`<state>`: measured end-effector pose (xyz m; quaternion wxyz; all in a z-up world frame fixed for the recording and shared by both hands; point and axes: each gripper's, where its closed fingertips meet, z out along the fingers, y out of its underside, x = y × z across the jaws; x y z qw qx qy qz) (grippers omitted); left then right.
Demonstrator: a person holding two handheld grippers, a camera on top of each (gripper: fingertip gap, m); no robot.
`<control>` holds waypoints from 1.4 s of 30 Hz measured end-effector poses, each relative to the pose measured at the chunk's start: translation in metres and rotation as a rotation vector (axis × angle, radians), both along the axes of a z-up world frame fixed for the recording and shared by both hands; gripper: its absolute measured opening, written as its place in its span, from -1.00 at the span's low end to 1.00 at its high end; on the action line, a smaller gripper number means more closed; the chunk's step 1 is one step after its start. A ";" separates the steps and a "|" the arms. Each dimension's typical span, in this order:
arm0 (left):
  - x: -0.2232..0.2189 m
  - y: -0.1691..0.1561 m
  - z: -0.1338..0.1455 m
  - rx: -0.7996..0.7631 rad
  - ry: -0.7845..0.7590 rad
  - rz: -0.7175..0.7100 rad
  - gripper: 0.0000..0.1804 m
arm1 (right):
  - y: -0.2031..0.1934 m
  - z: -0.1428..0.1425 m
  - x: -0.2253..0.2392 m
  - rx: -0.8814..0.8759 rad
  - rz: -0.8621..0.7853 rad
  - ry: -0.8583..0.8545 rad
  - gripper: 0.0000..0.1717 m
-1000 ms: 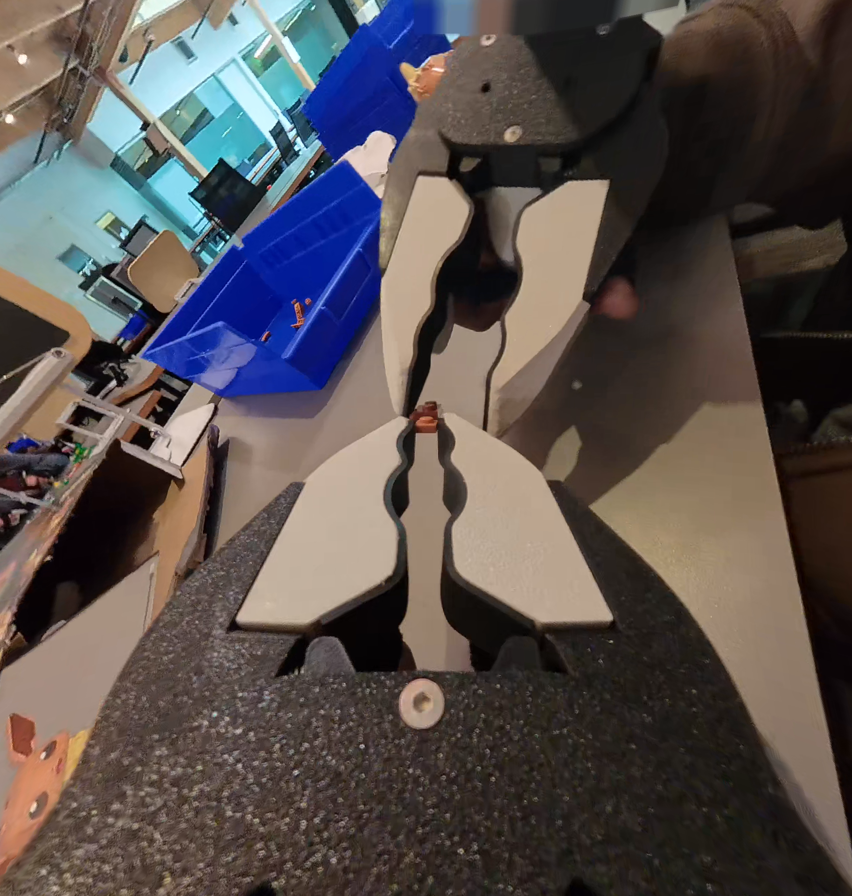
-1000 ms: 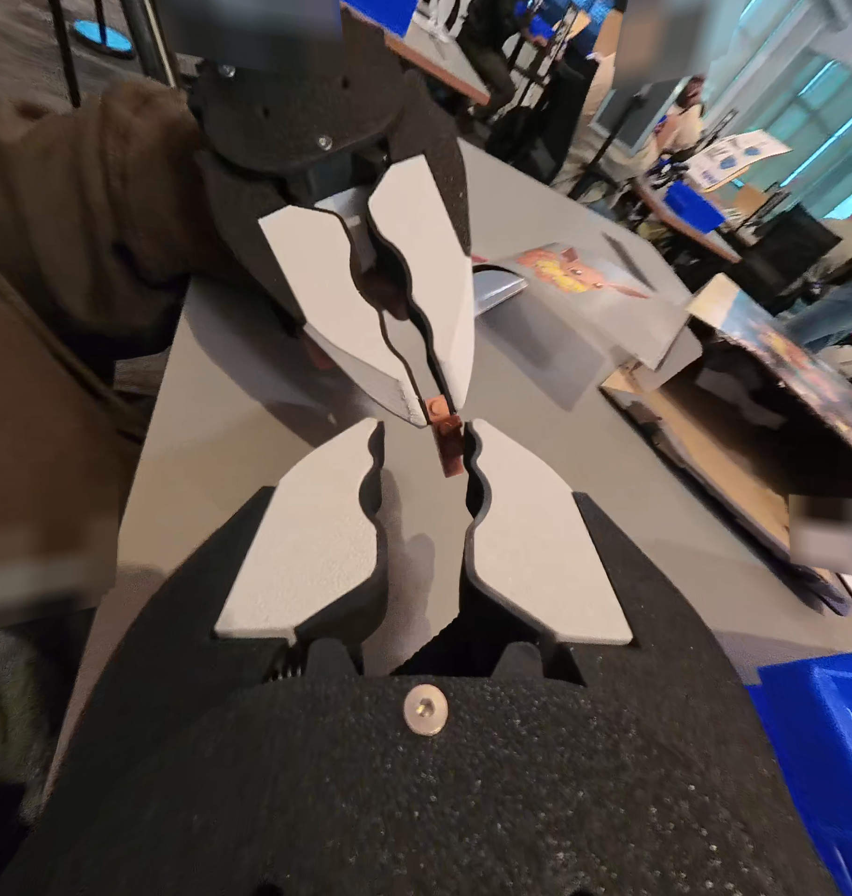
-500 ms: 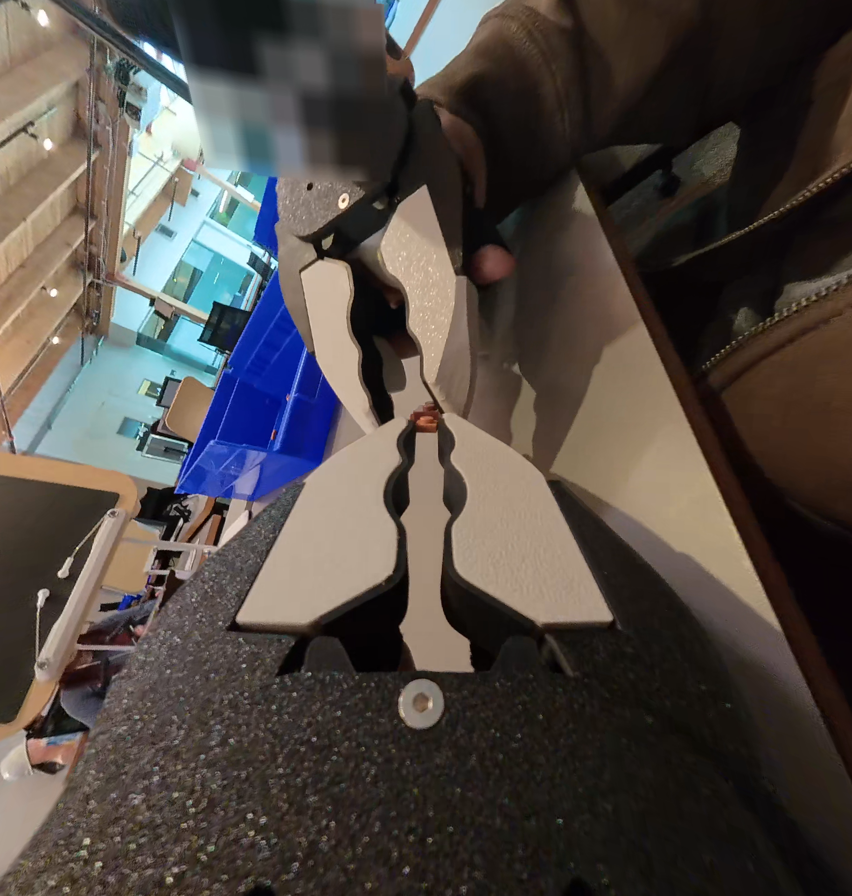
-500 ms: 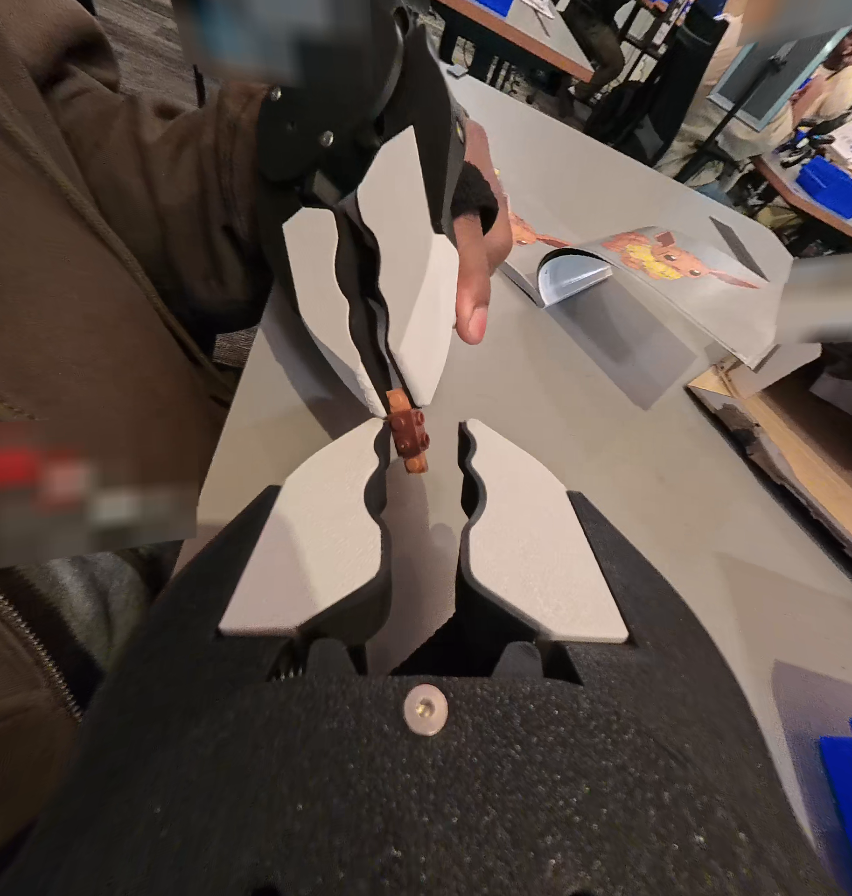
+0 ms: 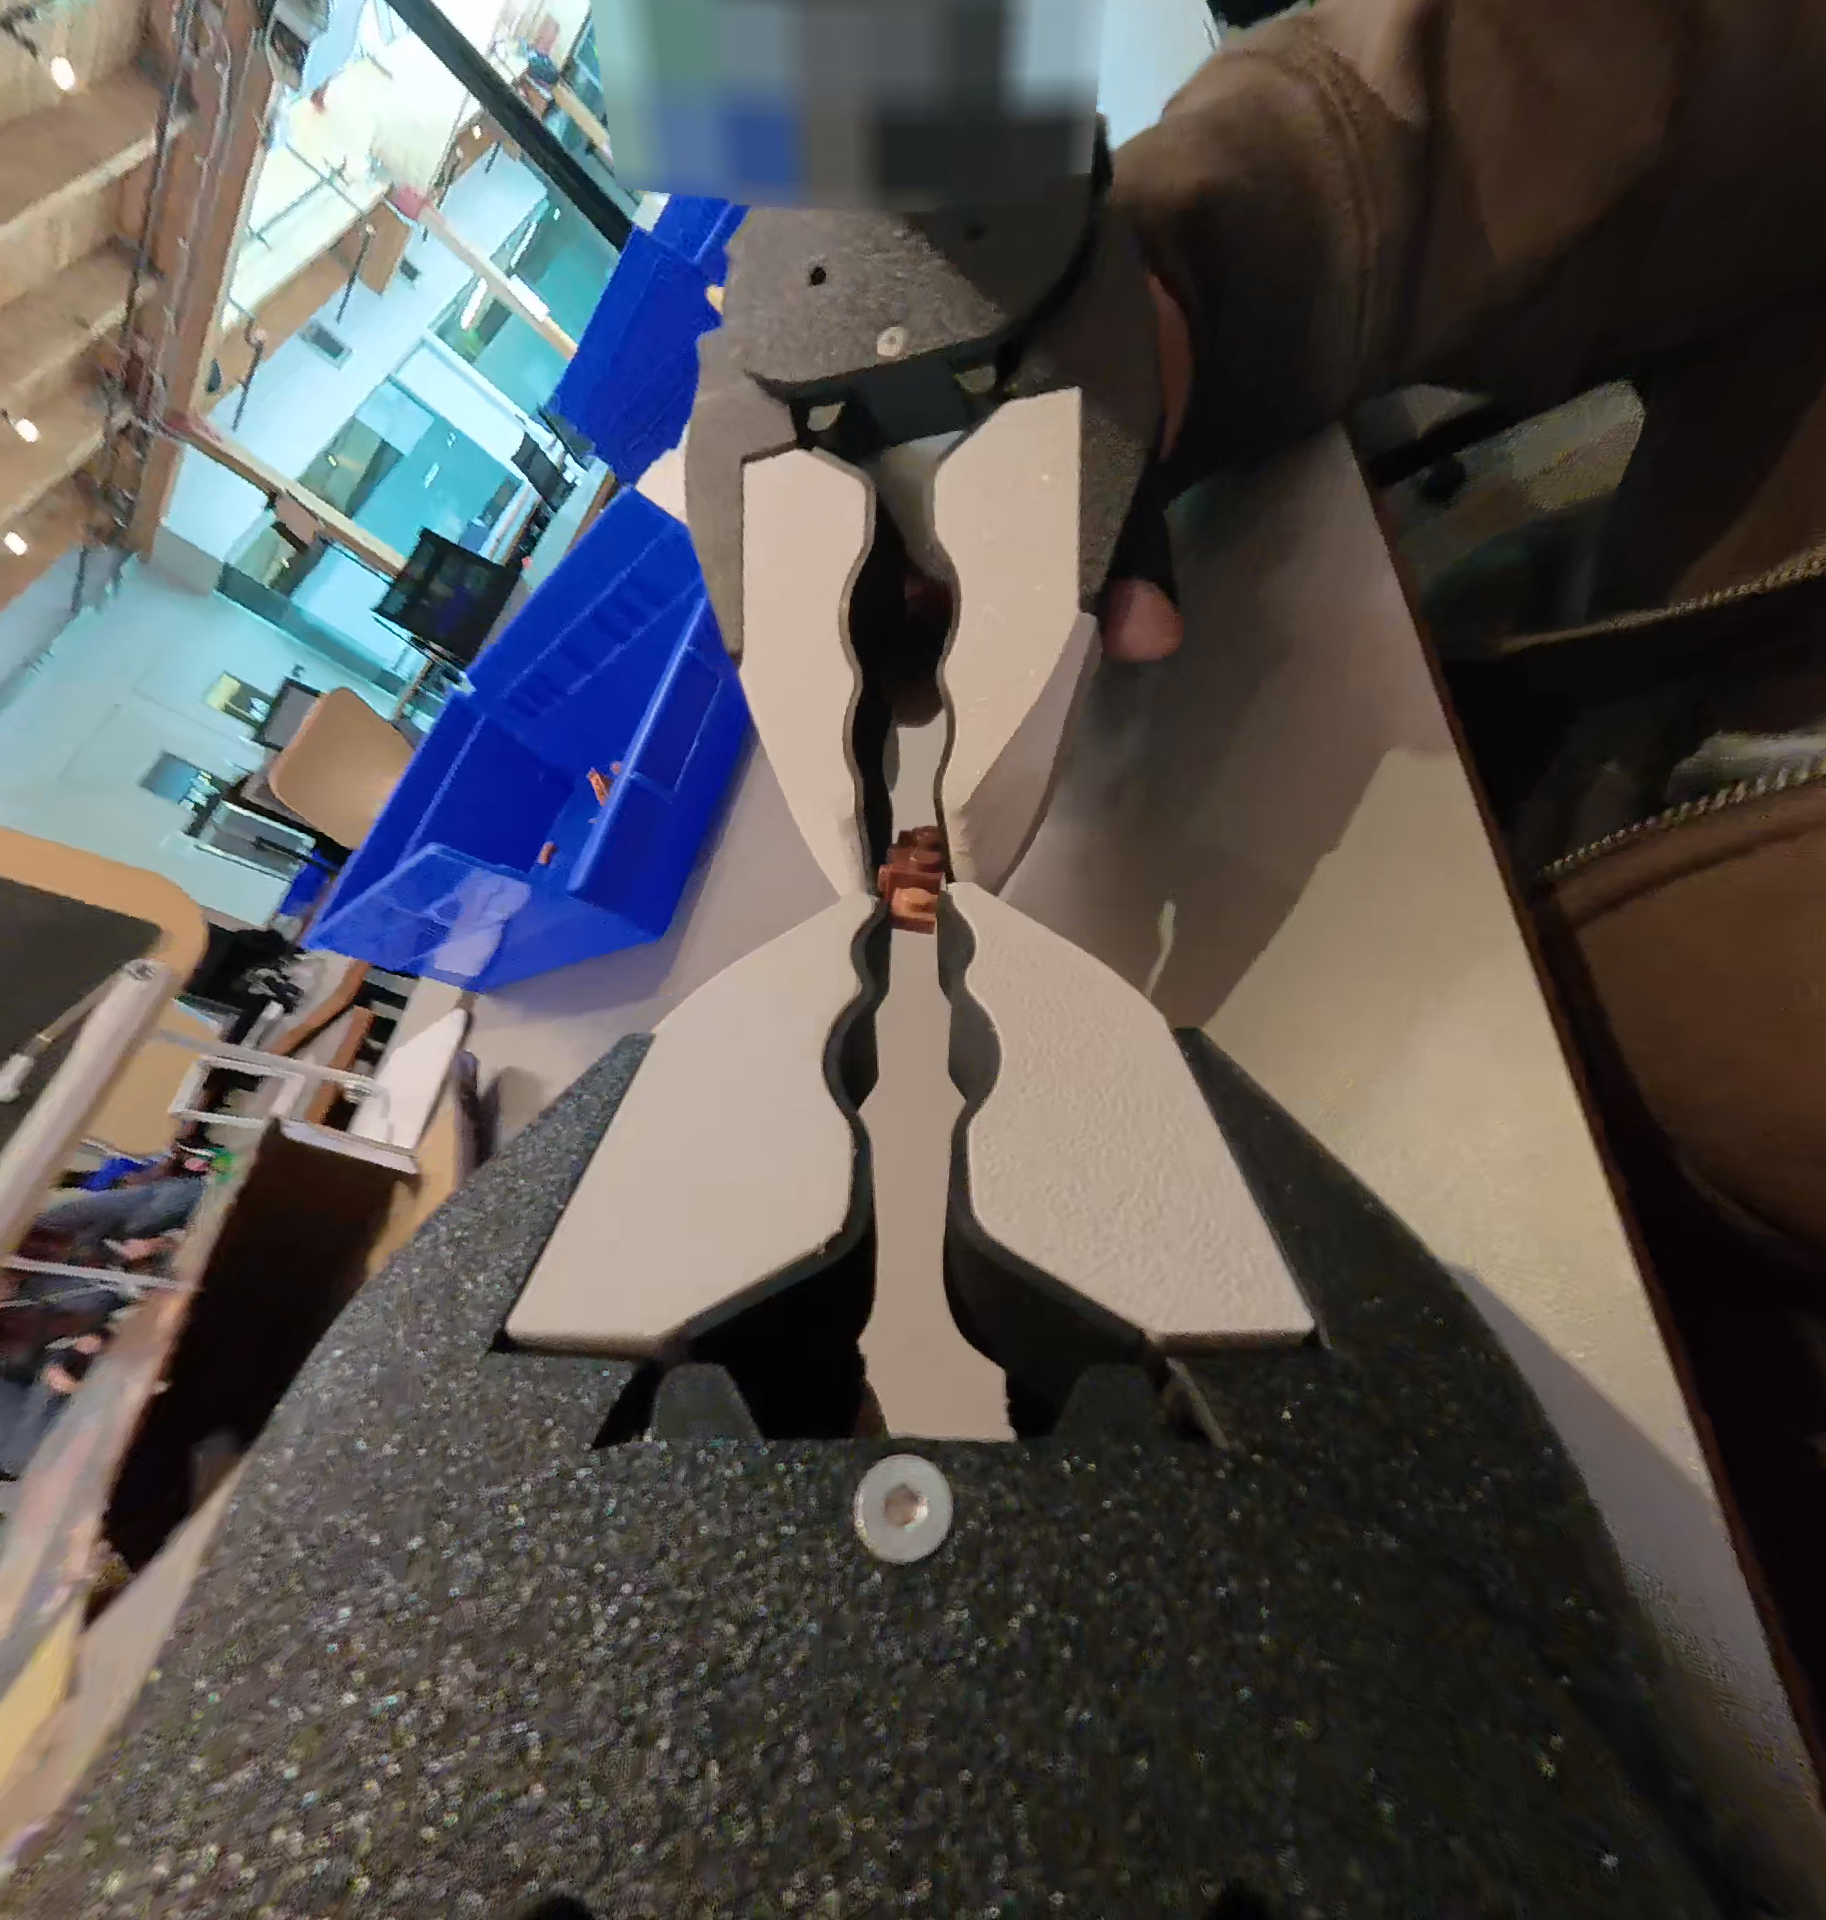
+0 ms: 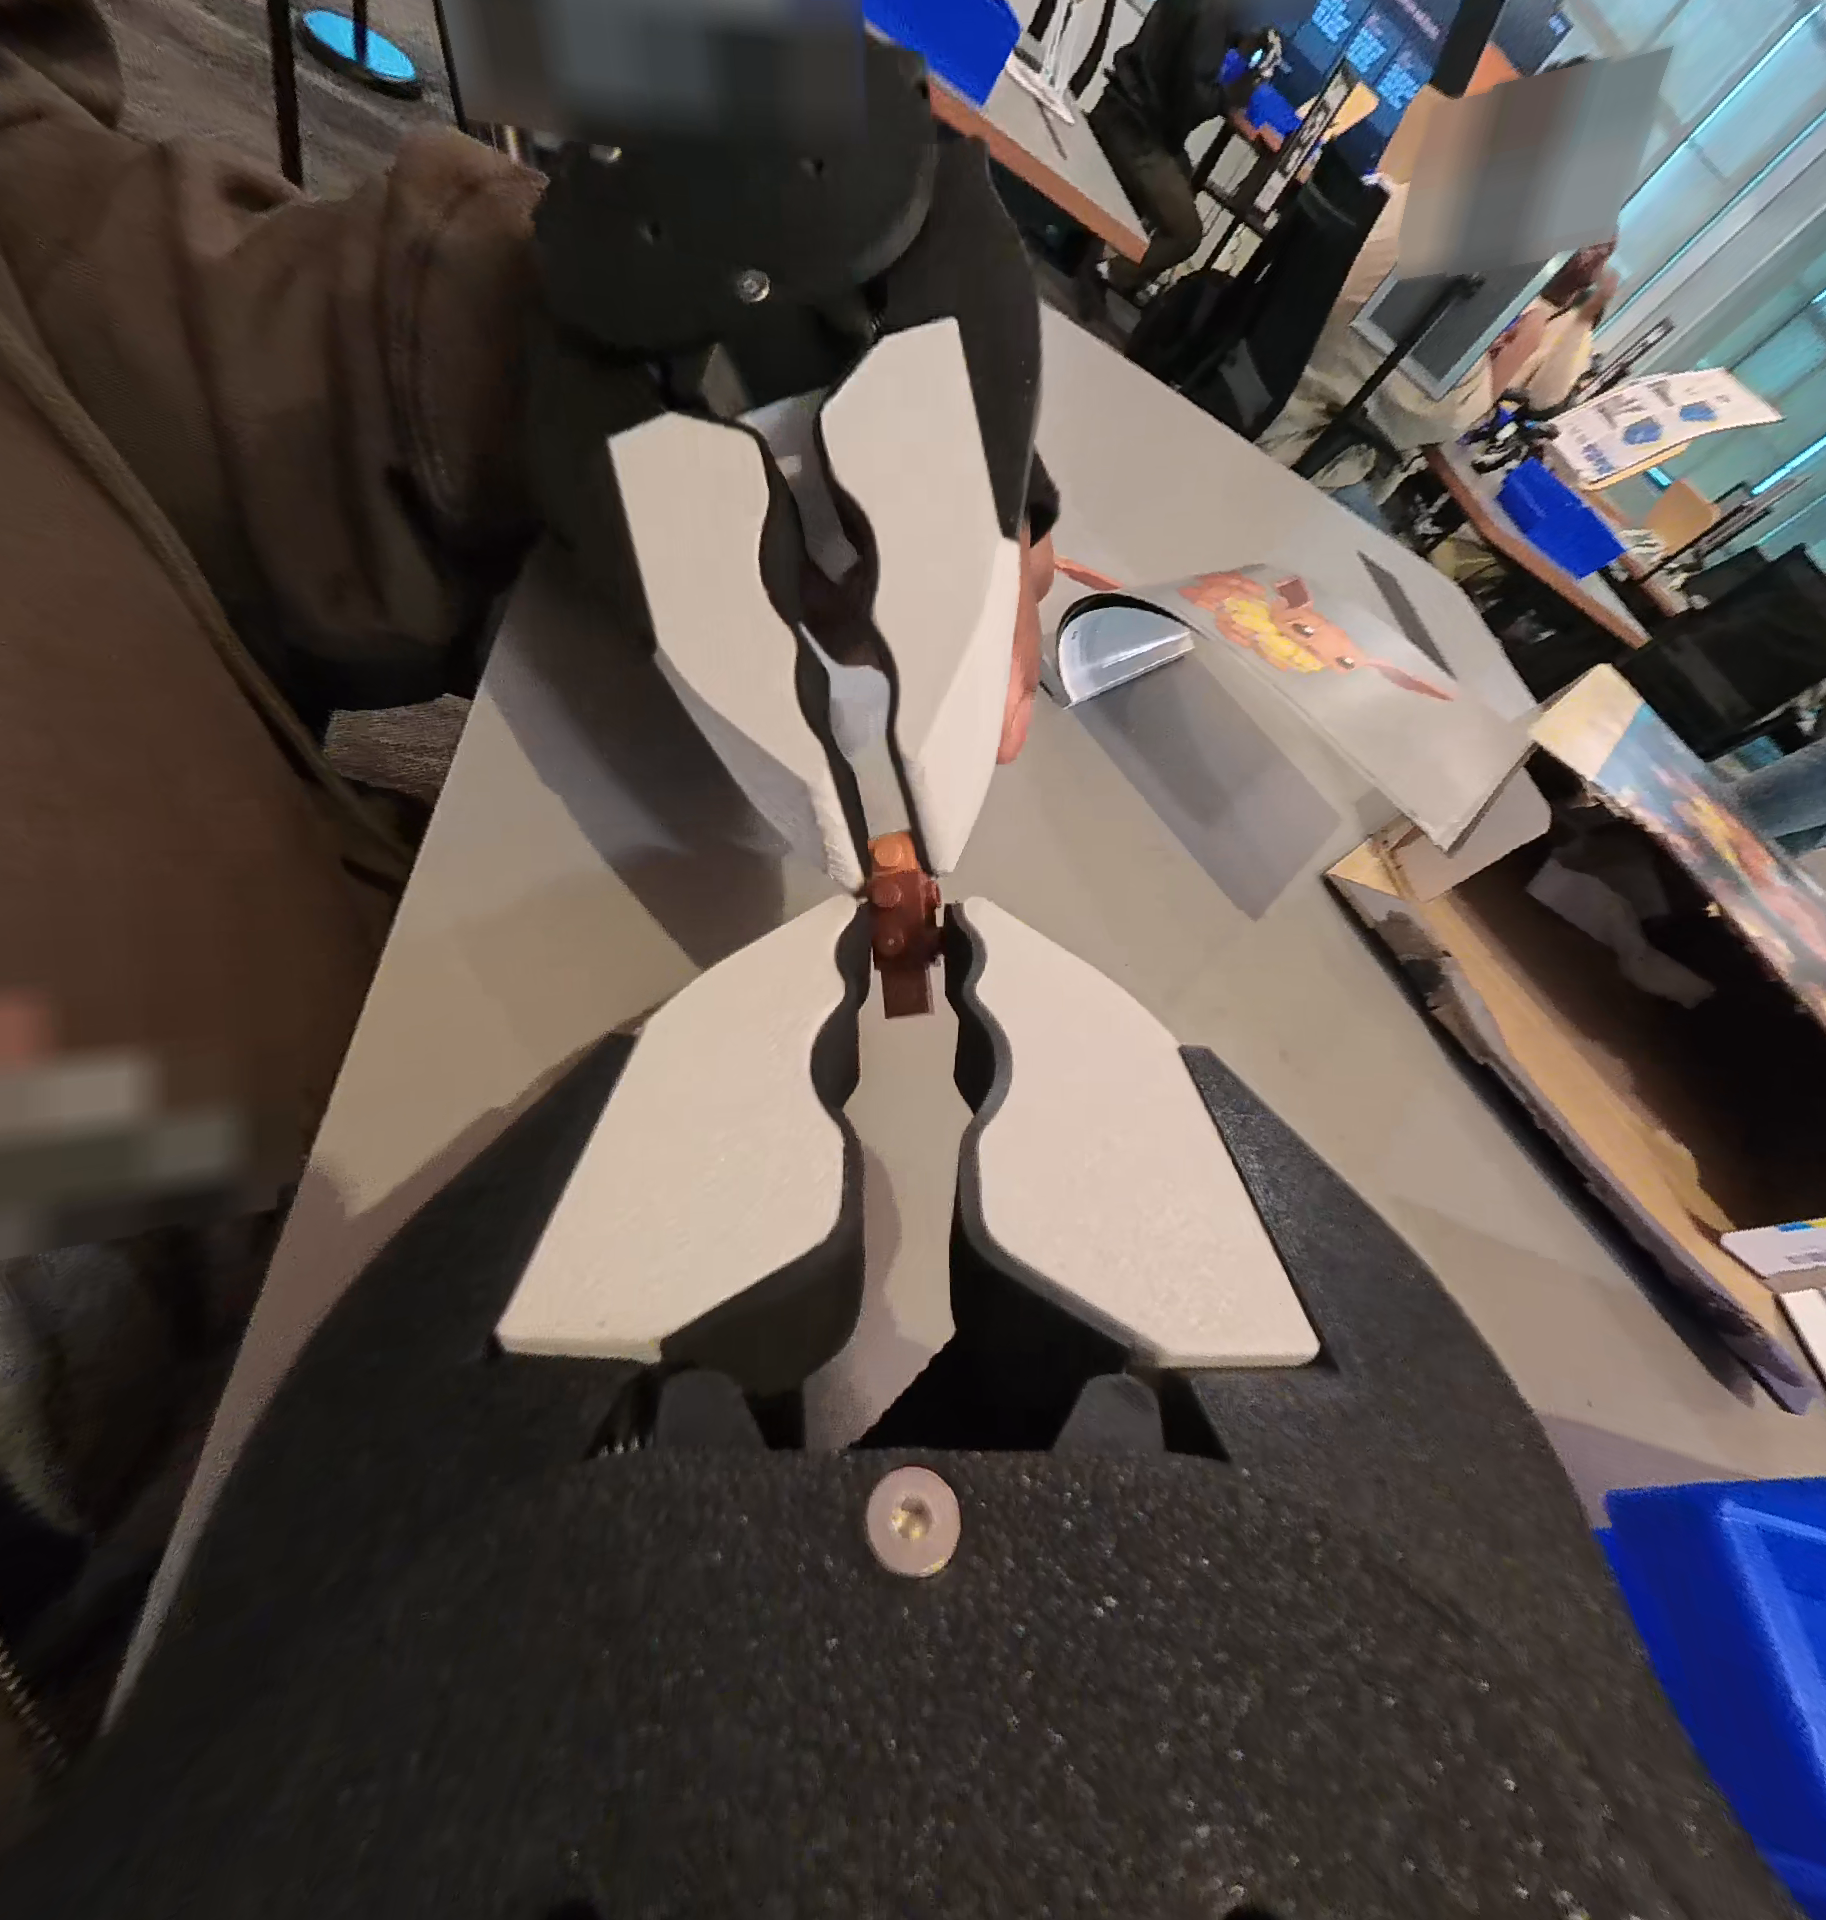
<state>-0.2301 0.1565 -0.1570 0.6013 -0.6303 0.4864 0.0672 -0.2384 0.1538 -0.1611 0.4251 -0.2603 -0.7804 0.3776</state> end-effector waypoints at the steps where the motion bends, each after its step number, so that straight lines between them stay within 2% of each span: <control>1: 0.000 0.000 0.001 -0.020 -0.026 0.001 -0.91 | 0.000 0.001 0.000 0.003 -0.002 0.012 -0.85; 5: -0.001 0.000 0.004 -0.064 -0.097 0.005 -0.91 | 0.000 0.006 -0.001 0.016 -0.013 0.052 -0.86; 8: -0.002 0.001 0.002 -0.070 -0.087 0.020 -0.91 | 0.002 0.005 -0.001 0.017 -0.024 0.046 -0.86; 17: 0.006 -0.002 -0.004 0.134 0.189 -0.012 -0.91 | -0.001 -0.006 0.007 -0.181 0.035 -0.136 -0.77; 21: 0.005 0.002 -0.015 0.146 0.294 0.003 -0.91 | -0.006 -0.002 0.013 -0.283 0.088 -0.191 -0.80; 31: 0.008 0.002 -0.011 0.219 0.345 -0.005 -0.91 | -0.003 -0.012 0.012 -0.311 0.073 -0.291 -0.83; 35: 0.007 0.002 -0.011 0.169 0.289 0.005 -0.91 | -0.003 -0.010 0.011 -0.271 0.073 -0.247 -0.85; 42: 0.009 -0.003 0.006 0.063 0.031 -0.012 -0.91 | -0.008 0.011 0.013 -0.242 0.112 -0.106 -0.86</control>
